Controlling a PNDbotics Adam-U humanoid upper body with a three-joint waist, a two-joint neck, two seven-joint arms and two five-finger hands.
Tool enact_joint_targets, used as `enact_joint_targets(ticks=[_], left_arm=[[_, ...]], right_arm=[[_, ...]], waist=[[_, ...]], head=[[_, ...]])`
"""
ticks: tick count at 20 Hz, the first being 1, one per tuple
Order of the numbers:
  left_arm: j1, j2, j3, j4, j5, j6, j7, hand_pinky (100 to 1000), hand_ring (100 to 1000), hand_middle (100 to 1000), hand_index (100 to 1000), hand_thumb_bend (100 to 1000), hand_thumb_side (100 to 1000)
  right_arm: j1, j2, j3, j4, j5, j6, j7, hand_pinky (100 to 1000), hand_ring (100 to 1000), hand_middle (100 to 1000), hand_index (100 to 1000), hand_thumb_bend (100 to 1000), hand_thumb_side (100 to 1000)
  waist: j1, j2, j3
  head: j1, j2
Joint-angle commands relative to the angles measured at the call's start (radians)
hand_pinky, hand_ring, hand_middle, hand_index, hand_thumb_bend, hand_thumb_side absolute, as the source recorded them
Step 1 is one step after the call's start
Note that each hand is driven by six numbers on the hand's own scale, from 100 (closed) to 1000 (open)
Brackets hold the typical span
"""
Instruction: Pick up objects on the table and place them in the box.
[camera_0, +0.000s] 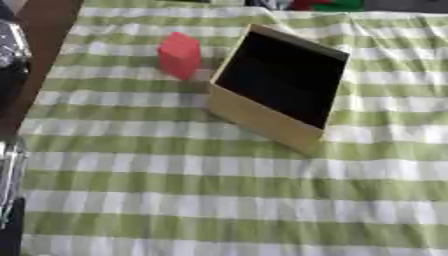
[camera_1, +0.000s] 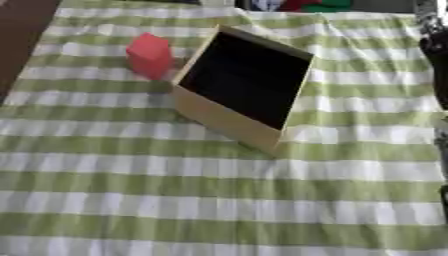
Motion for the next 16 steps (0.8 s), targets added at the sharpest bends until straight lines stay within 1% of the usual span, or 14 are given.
enact_joint_targets(ticks=[1, 2, 3, 4, 5, 6, 8, 10, 12, 14, 16], left_arm=[[-0.04, 0.104, -0.008, -0.019, -0.06, 0.061, -0.059, 888, 596, 652, 860, 230, 100], [-0.053, 0.13, -0.013, -0.019, -0.076, 0.079, -0.081, 843, 598, 653, 859, 237, 100], [-0.071, 0.167, -0.021, -0.015, -0.09, 0.105, -0.114, 833, 599, 654, 859, 239, 100], [-0.084, 0.187, -0.024, -0.014, -0.099, 0.124, -0.139, 833, 599, 654, 859, 239, 100], [-0.097, 0.217, -0.032, -0.003, -0.107, 0.141, -0.168, 786, 606, 663, 863, 240, 100], [-0.115, 0.247, -0.04, 0.019, -0.114, 0.154, -0.203, 786, 606, 663, 863, 240, 100], [-0.137, 0.282, -0.051, 0.05, -0.118, 0.161, -0.258, 773, 611, 672, 869, 232, 100], [-0.164, 0.325, -0.07, 0.086, -0.119, 0.159, -0.346, 725, 638, 704, 882, 239, 100], [-0.195, 0.379, -0.097, 0.117, -0.12, 0.15, -0.461, 723, 645, 713, 887, 232, 100], [-0.222, 0.416, -0.113, 0.142, -0.112, 0.147, -0.55, 718, 654, 721, 891, 225, 100], [-0.242, 0.442, -0.125, 0.159, -0.106, 0.145, -0.608, 711, 664, 729, 894, 231, 100]], right_arm=[[-0.002, -0.022, -0.005, -0.02, -0.002, 0.002, 0.003, 914, 763, 698, 885, 100, 496], [-0.001, -0.023, -0.004, -0.02, -0.002, 0.002, 0.004, 914, 763, 698, 885, 100, 495], [0.001, -0.023, -0.004, -0.02, -0.002, 0.003, 0.004, 914, 763, 698, 885, 100, 495], [0.002, -0.023, -0.004, -0.02, -0.002, 0.003, 0.005, 914, 763, 698, 885, 100, 495], [0.004, -0.024, -0.003, -0.02, -0.002, 0.004, 0.005, 914, 763, 698, 885, 100, 496], [0.005, -0.024, -0.003, -0.02, -0.003, 0.004, 0.006, 914, 763, 698, 885, 100, 496], [0.006, -0.025, -0.003, -0.02, -0.003, 0.005, 0.006, 914, 763, 698, 885, 100, 496], [0.007, -0.027, -0.002, -0.02, -0.003, 0.006, 0.007, 914, 763, 698, 884, 100, 496], [0.008, -0.03, 0.0, -0.02, -0.003, 0.007, 0.008, 914, 763, 698, 884, 100, 496], [0.008, -0.031, 0.001, -0.02, -0.003, 0.008, 0.009, 914, 763, 698, 884, 100, 498], [0.008, -0.032, 0.002, -0.02, -0.004, 0.009, 0.011, 914, 763, 698, 884, 100, 498]], waist=[[0.004, -0.027, 0.001], [0.005, -0.029, 0.0], [0.007, -0.032, -0.001], [0.007, -0.034, -0.001], [0.009, -0.036, -0.003], [0.01, -0.037, -0.005], [0.011, -0.039, -0.008], [0.012, -0.039, -0.012], [0.013, -0.04, -0.015], [0.014, -0.039, -0.016], [0.015, -0.04, -0.016]], head=[[-0.004, 0.008], [-0.006, 0.008], [-0.007, 0.009], [-0.007, 0.009], [-0.007, 0.01], [-0.007, 0.011], [-0.009, 0.012], [-0.013, 0.014], [-0.016, 0.014], [-0.019, 0.014], [-0.021, 0.014]])
